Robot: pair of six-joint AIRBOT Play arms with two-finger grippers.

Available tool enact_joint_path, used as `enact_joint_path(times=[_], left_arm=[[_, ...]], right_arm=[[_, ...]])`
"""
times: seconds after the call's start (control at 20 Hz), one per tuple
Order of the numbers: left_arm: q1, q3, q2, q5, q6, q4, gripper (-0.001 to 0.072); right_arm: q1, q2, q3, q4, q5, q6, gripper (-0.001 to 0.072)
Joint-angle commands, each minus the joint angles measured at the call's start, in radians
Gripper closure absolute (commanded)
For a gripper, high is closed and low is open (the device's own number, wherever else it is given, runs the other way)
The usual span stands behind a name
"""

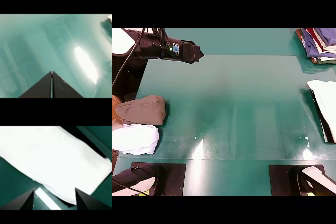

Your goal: Fold the shirts.

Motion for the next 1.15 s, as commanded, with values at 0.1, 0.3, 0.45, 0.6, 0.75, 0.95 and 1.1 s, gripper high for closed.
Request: enact_joint_path(times=[0.1, 0.3, 0.45, 0.6, 0.75, 0.95, 1.1], left_arm=[[-0.001, 0.000, 0.000, 0.001, 0.009, 0.004, 0.0682], [0.000, 0.000, 0.000, -0.001, 0.009, 0.004, 0.0682], [-0.001, 0.000, 0.000, -0.054, 0.008, 0.001, 0.0682], [0.000, 0.000, 0.000, -0.022, 0.008, 0.000, 0.0682], [0.000, 0.000, 0.000, 0.013, 0.008, -0.002, 0.0682], [0.000, 0.000, 0.000, 0.021, 0.008, -0.002, 0.0682], [0.000, 0.000, 0.000, 0.021, 0.008, -0.002, 0.0682]], right_arm=[[0.026, 0.057, -0.070, 0.127, -0.022, 0.001, 0.0131], [0.328, 0.057, -0.040, 0.326, -0.033, 0.001, 0.0132], [0.619, 0.057, -0.032, 0.336, -0.081, 0.001, 0.0136], [0.869, 0.057, -0.032, 0.335, -0.164, 0.001, 0.0142], [1.051, 0.057, -0.031, 0.336, -0.206, 0.001, 0.0594], [1.176, 0.057, -0.031, 0.335, -0.210, 0.000, 0.0693], [1.192, 0.057, -0.031, 0.336, -0.200, 0.000, 0.0693]])
